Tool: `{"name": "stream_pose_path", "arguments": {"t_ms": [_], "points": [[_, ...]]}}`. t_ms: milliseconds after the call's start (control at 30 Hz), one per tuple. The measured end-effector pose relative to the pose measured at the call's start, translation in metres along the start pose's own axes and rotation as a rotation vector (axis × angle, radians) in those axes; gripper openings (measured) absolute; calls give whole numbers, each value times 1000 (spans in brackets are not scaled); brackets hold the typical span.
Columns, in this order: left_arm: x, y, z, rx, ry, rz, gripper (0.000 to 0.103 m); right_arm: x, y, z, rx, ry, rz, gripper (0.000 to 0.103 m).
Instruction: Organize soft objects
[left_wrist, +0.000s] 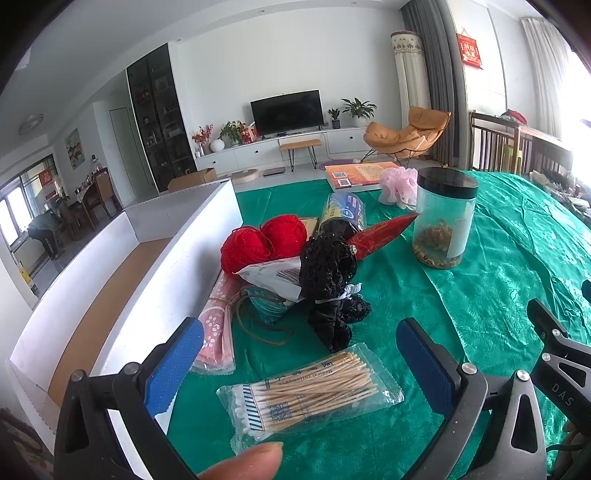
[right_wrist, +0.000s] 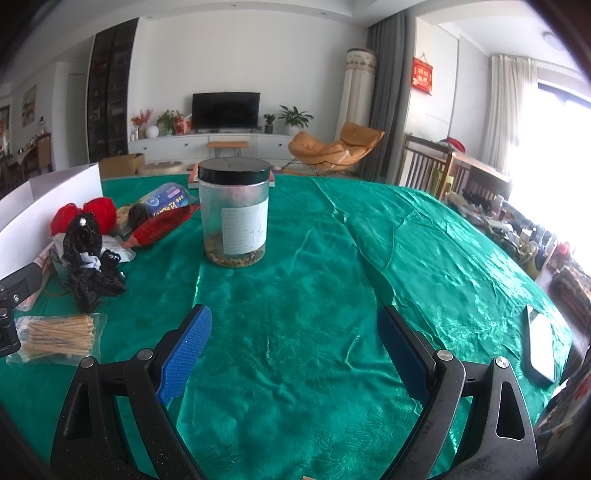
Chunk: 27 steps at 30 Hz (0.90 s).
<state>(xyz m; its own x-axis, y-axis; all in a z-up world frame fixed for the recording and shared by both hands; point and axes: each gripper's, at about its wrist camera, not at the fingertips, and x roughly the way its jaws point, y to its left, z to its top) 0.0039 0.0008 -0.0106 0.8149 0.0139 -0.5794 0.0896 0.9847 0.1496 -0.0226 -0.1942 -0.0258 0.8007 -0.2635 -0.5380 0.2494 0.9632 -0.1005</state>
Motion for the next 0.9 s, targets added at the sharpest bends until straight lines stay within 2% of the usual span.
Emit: {"name": "stream_pose_path", "arguments": {"t_ms": [900], "points": [[7,-3,-1,14,20,4,103,0,2,-2,2,2,0,93]]}}
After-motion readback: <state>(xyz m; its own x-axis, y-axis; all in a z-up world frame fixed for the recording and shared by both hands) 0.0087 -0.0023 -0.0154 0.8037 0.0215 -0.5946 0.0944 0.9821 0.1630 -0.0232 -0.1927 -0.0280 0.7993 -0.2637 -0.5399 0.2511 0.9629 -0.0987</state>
